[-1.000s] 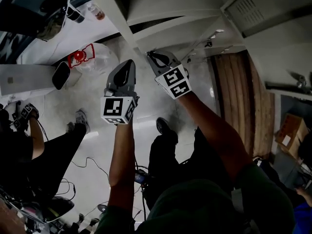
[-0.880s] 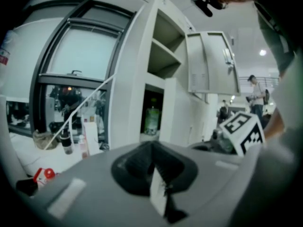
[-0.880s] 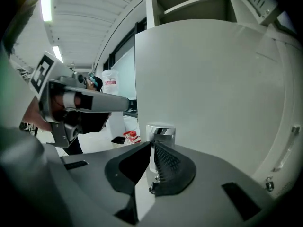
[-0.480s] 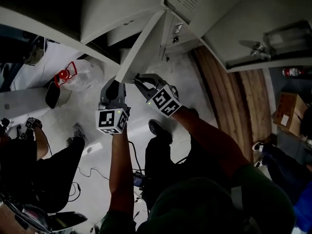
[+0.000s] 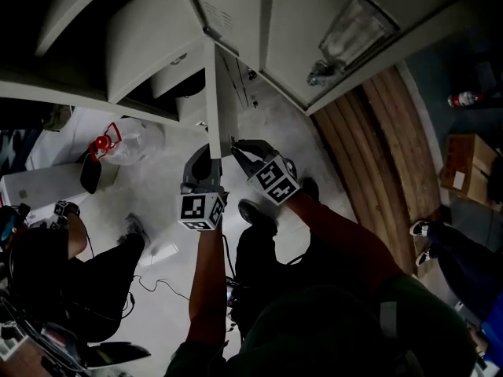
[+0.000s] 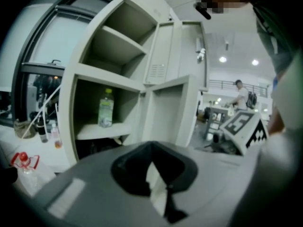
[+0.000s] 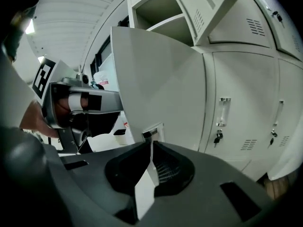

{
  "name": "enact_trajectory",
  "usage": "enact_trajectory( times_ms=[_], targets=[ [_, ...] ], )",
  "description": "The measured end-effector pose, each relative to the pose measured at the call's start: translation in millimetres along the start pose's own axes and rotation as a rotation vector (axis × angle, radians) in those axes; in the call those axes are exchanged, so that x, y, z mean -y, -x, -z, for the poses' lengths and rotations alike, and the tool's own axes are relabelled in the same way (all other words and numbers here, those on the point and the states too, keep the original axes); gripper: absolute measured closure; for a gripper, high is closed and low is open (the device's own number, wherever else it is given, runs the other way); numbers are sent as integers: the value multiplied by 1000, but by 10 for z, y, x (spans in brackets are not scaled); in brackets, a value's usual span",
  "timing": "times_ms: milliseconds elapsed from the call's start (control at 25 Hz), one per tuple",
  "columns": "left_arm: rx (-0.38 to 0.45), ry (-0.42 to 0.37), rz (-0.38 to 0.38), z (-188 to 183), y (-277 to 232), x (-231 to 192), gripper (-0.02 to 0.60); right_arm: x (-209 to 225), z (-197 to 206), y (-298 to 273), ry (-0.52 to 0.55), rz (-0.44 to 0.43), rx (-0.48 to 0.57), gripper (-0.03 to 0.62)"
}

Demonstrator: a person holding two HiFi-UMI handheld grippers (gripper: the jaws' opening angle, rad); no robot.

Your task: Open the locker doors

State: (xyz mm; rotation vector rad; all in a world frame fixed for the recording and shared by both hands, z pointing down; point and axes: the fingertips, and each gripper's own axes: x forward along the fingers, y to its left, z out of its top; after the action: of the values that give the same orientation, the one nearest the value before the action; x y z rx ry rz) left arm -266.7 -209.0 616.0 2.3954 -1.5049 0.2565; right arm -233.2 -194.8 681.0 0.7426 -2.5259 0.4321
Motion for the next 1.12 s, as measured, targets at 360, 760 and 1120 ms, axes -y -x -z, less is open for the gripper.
enact_trajectory(
  times_ms=[360,760,1120],
  targets=[
    [-16,-5,26,-191,-297,815,595,541,-67,717,-47,57,31,588],
    [-38,-11,-37,-312,-497,1374,595,916,-83,1210,-34,4,34,588],
    [5,-8,-64,-742,-427,1851,594,1129,-373,1709,-13,-29,79,588]
  ],
)
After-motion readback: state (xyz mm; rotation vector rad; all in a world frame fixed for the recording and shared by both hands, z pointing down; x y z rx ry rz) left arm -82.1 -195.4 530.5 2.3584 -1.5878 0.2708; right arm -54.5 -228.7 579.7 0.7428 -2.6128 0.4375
